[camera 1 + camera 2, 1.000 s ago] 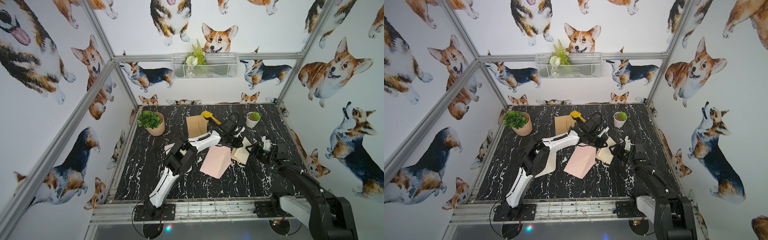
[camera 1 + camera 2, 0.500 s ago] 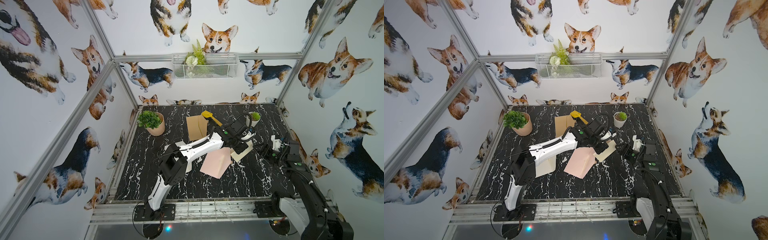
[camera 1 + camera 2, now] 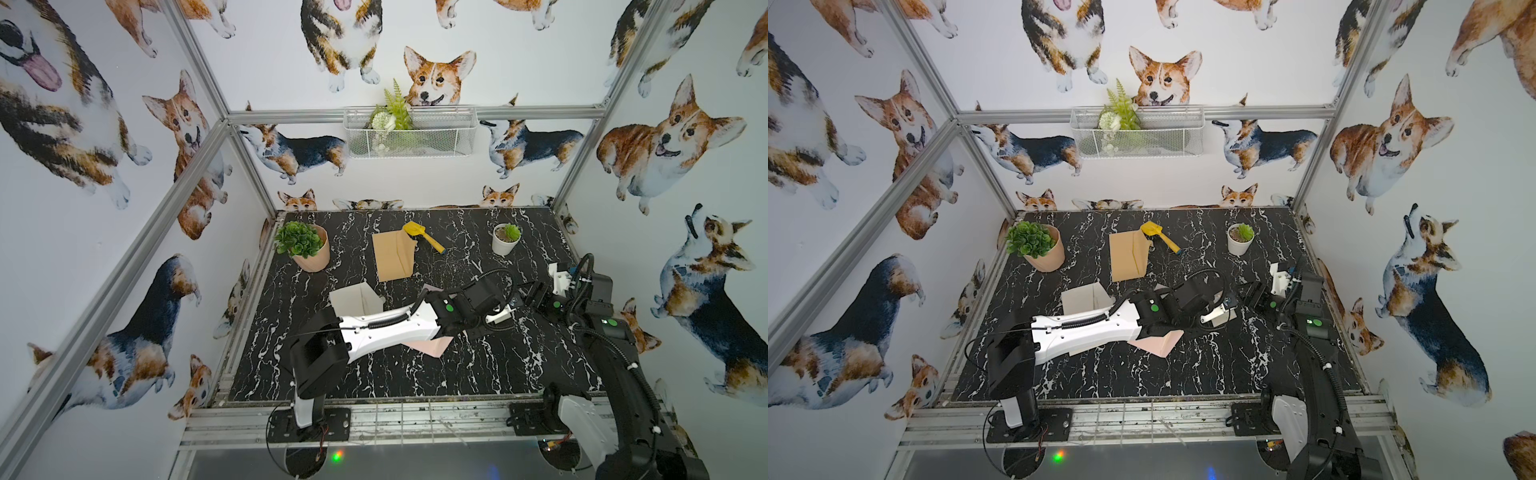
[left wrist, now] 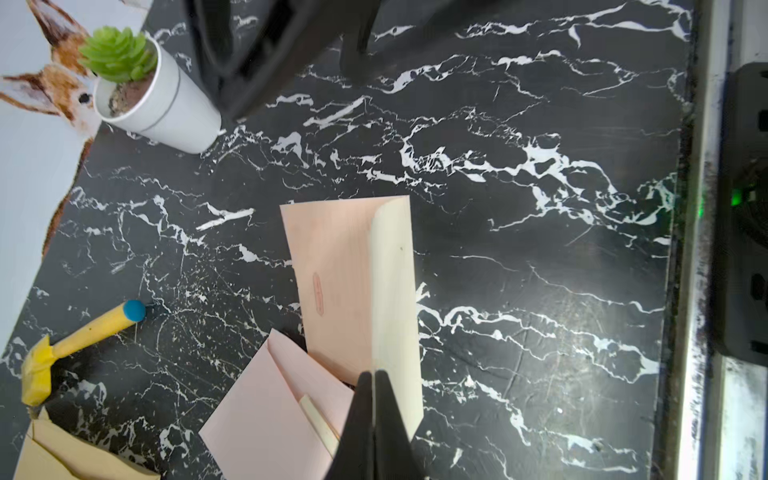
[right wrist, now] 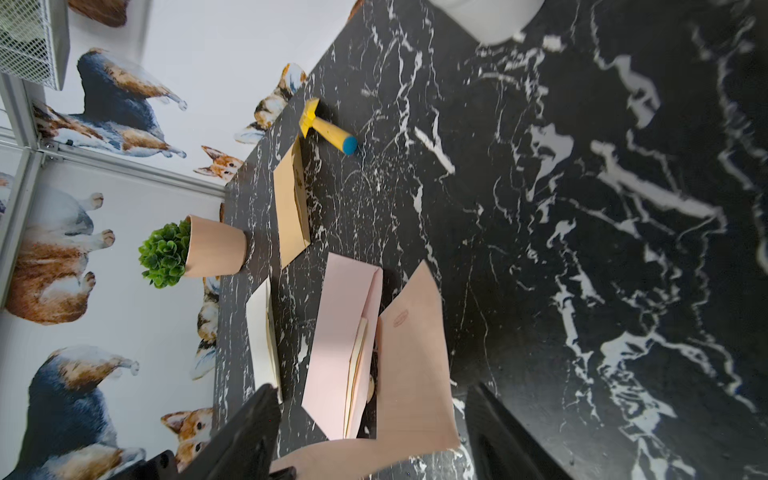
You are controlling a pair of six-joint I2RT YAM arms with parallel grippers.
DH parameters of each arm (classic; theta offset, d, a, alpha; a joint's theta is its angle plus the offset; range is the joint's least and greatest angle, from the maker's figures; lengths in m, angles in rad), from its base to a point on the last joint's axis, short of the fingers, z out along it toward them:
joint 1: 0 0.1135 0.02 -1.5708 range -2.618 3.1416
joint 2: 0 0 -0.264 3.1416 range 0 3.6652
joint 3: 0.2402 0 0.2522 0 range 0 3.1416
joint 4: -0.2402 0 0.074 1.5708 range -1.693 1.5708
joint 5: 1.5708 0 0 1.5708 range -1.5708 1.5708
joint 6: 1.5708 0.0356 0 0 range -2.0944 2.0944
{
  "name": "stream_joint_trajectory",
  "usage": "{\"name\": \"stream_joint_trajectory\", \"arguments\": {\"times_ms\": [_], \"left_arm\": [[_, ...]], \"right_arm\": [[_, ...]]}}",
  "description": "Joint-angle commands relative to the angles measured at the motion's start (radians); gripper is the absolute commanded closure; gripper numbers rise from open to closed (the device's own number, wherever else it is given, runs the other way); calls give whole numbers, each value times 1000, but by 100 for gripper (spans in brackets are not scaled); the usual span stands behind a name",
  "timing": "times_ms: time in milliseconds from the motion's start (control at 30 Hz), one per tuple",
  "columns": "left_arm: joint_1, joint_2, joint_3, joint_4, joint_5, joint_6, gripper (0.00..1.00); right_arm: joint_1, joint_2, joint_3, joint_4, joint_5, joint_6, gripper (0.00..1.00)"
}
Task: Take the letter paper out of the envelope
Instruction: Unfold the letter paper at the center of the board.
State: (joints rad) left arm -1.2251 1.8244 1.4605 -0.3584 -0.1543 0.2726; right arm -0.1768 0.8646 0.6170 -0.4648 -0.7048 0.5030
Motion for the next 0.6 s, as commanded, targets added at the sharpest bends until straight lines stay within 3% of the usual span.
{"name": "stream_joint_trajectory", "arguments": {"times_ms": [0, 300, 567], "left_arm": [[-24, -37, -43, 107, -85, 27, 100], [-55, -100, -161, 259, -139, 43, 100], [-138, -144, -277, 395, -232, 112, 100]], "right_arm": [[0, 7, -33, 3, -76, 22, 28], [2, 10, -67, -71, -92, 11, 30], [23, -11, -68, -102, -79, 5, 30]]}}
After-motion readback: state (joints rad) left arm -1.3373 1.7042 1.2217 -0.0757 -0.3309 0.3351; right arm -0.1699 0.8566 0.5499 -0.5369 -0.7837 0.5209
